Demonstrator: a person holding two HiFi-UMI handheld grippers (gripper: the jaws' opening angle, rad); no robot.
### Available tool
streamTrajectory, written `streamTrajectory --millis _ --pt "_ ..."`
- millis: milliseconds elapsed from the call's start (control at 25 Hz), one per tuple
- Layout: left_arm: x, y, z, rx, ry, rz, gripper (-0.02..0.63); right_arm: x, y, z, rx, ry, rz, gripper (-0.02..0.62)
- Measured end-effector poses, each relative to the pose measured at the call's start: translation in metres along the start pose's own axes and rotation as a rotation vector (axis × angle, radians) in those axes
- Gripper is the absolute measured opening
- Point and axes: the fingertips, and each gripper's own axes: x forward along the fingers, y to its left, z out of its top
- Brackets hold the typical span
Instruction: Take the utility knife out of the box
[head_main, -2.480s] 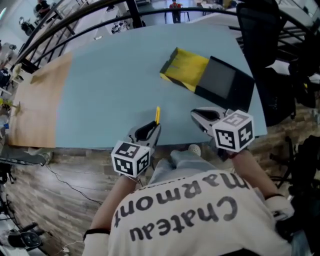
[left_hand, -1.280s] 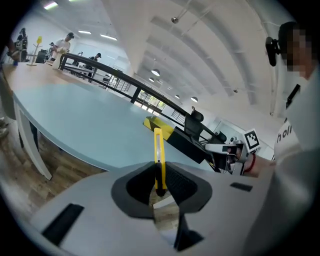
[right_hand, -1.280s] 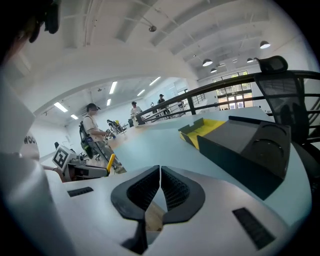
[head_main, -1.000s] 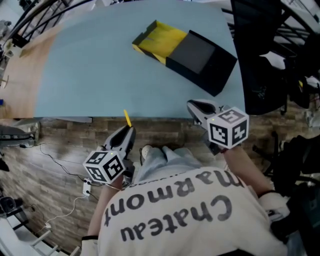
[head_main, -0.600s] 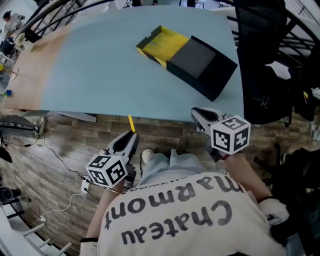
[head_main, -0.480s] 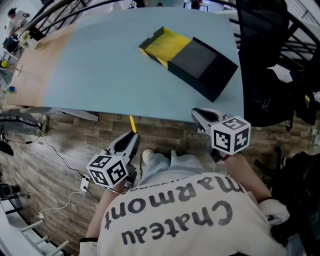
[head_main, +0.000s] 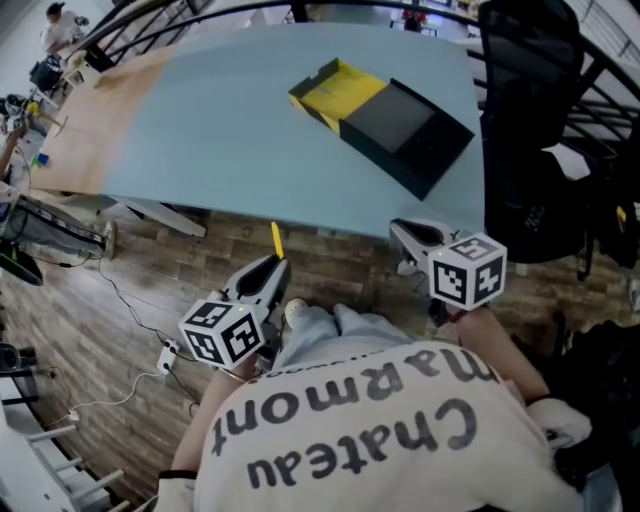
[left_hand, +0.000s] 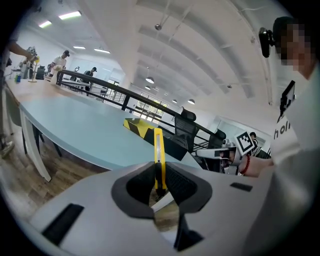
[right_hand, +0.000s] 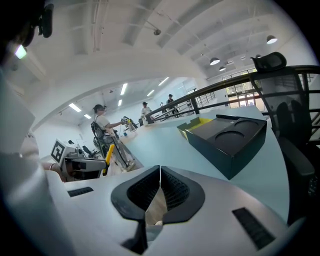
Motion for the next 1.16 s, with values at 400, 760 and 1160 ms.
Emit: streamTrajectory --millis 400,760,1160 --pt "-0.003 -0.025 0.000 -0.008 -0.010 -0.016 0.063 -0.039 -0.007 -0.008 0.021 -0.028 -0.025 0.037" --pt "0.004 -0.038 0.009 0.030 -0.017 -0.043 0.063 -0.064 -0.017 -0.025 0.060 -0.052 -0.063 0.037" --pt "0.029 -0.028 0.009 -0.002 0.008 -0.080 0.063 -0.068 -0.032 -0.026 0.074 -0.055 -0.117 0.037"
